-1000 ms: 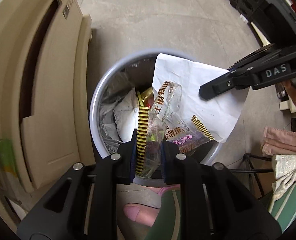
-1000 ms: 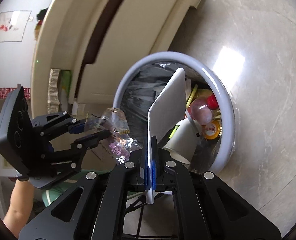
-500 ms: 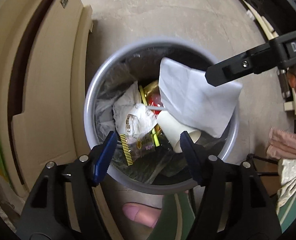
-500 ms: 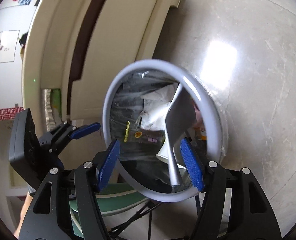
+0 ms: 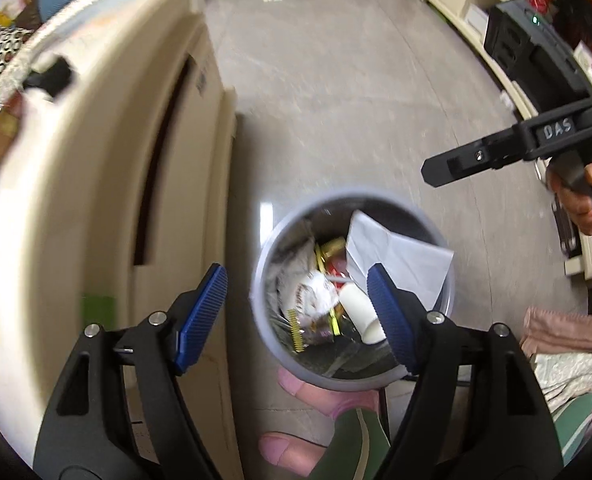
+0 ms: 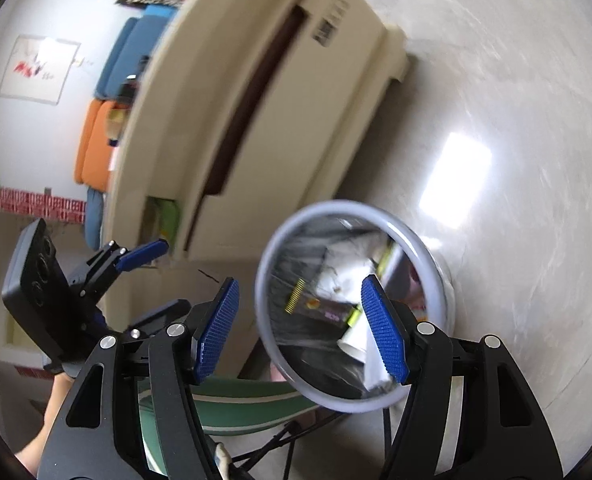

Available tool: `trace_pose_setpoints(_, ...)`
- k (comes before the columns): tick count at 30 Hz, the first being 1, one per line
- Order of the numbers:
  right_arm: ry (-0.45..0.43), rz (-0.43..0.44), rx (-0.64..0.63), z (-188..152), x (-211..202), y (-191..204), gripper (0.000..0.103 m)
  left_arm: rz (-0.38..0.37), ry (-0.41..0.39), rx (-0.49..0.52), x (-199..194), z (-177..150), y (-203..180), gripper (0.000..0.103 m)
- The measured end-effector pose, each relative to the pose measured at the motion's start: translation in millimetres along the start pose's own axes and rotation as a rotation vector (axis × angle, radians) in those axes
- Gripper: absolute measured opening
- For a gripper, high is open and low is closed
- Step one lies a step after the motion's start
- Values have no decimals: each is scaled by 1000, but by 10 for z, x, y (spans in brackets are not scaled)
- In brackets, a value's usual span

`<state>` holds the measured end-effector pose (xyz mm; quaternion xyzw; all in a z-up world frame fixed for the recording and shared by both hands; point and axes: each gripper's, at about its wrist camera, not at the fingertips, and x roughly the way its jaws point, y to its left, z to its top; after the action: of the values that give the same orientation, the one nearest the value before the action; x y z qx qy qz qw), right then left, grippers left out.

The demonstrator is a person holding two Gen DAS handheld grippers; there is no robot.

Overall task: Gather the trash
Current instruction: 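Move both tools back over the table, then grasp the red box with the left tool while the right tool grasps the black stick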

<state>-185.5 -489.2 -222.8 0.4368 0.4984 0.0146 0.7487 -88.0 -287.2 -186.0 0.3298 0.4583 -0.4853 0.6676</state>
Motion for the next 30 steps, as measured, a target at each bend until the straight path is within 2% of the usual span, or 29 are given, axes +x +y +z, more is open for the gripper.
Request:
trace_pose_setpoints(3,-24,25,-74,195,-105,317,65,34,-60,-42,-275,49,213,75)
trace_pose_setpoints(6,-54,57,-159,440,-171,703,65,112,-96,-83,-474,114,474,78)
trace_pose_setpoints(9,-77,78,-247,703,-200,1143,65,180,-139,-172,-672,191,847,84)
trace_pose_setpoints(11,-87,80,-297,892,-176,1396,65,221,-176,-242,-800,254,1113,89)
trace_pose_setpoints(15,-89,54,-371,1254,-36,1825,63,249,-222,-334,-937,419,1562,89)
trace_pose_setpoints(20,-74,12,-398,1622,230,2146,61,297,-217,-353,-914,616,1921,89)
trace_pose_setpoints(24,-52,-18,-414,1859,473,2249,59,273,-211,-384,-827,711,2122,91)
trace_pose_setpoints(28,-18,-10,-394,2077,642,2254,45,271,-207,-401,-683,793,2153,94)
trace_pose_setpoints(30,1,-11,-382,2144,720,2242,45,258,-202,-409,-599,841,2171,94)
